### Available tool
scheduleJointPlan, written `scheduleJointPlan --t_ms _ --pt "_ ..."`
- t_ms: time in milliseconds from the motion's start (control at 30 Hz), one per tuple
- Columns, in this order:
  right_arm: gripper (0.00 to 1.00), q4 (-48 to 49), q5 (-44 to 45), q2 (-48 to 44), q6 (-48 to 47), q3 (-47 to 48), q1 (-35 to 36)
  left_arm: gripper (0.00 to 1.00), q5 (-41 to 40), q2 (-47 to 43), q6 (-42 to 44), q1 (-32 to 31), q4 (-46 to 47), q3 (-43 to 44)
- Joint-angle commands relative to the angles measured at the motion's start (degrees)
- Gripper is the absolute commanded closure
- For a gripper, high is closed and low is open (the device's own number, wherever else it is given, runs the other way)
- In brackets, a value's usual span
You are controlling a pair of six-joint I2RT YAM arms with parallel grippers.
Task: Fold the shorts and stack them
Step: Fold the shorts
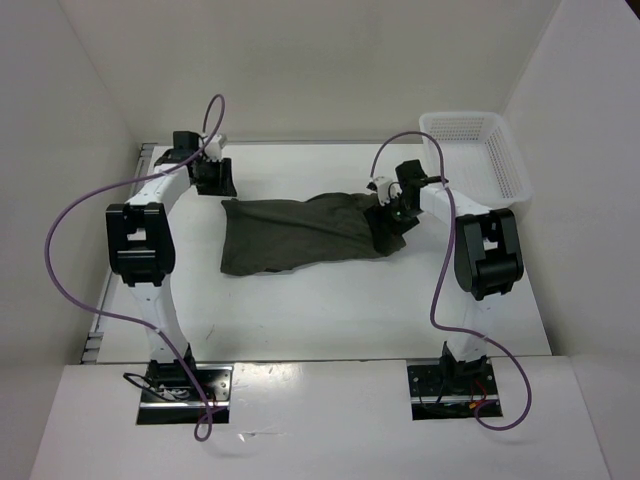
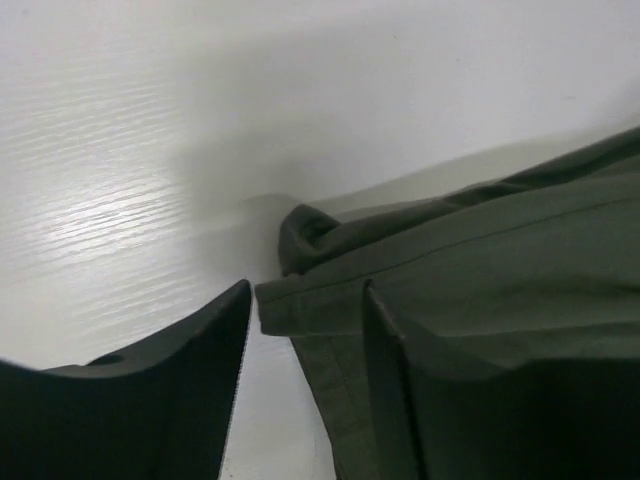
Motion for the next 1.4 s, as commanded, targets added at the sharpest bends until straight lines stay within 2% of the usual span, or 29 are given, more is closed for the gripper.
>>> scheduleJointPlan --t_ms 0,100,267,367,400,467,600,667,767,800,867,900,1000,1100,1233,1333,1367 --pt "0.07 -1.61 -4.84 -2.05 0.53 6.14 -0.78 0.40 0.68 0.00 0.34 -0.83 0.51 -0.96" --pt "0.05 -0.66 -6.09 -2.57 6.31 8.34 -2.28 0.35 -2.39 -2.45 0.34 -0.83 -1.06 -0.96" --pt "0.05 3.21 -7.67 -1.25 14.07 9.05 -3.87 0.34 -8.54 -8.25 0.34 -2.31 -5.89 0.19" --pt "0.05 5.76 -4.34 1.29 18.91 7.47 -3.87 0.34 -10.13 -11.50 0.34 -8.02 -10.37 -1.03" --pt "0.07 6.29 -1.98 1.90 19.70 6.68 -3.87 0.34 -10.13 -12.12 0.34 -11.95 -11.86 -2.00" --pt "0.11 7.34 -0.03 3.92 21.28 6.15 -3.87 0.34 -10.13 -12.83 0.34 -15.75 -12.57 -4.28" --pt "0.24 9.63 5.85 7.44 23.92 6.85 -3.87 0.34 -8.82 -9.50 0.34 -22.96 -13.98 -7.72" --pt "0.25 10.24 6.91 8.50 24.62 8.25 -3.26 0.35 -8.29 -9.49 0.34 -23.50 -14.51 -9.82" --pt "0.33 10.78 7.71 10.08 25.94 9.48 -2.73 0.35 -10.30 -12.29 0.34 -24.73 -14.52 -16.58" --pt "0.43 10.78 7.71 10.78 25.95 9.49 -2.72 0.35 -12.65 -12.82 0.34 -25.43 -14.52 -18.17" --pt "0.59 10.78 7.71 11.40 27.08 9.49 -2.72 0.35 -14.78 -13.36 0.34 -26.22 -13.99 -22.13" --pt "0.75 10.78 7.71 11.92 27.09 9.49 -2.72 0.35 -16.62 -13.88 0.34 -26.84 -13.99 -23.27" --pt "0.99 10.78 7.71 12.46 27.62 10.18 -2.72 0.35 -19.87 -13.27 0.34 -26.84 -12.23 -28.54" --pt "1.00 10.78 9.21 11.85 27.09 12.29 -2.72 0.38 -21.91 -12.56 0.34 -27.37 -11.70 -32.85" --pt "1.00 9.38 8.43 9.12 27.62 13.09 -2.72 0.38 -23.49 -17.47 0.34 -27.37 -11.09 -37.68" --pt "1.00 8.84 7.01 6.40 28.84 11.16 -1.59 0.37 -20.86 -21.16 0.34 -27.37 -13.19 -35.95" --pt "1.00 8.84 6.40 5.78 28.85 9.68 -1.58 0.35 -18.59 -21.18 0.34 -27.37 -14.24 -31.06"
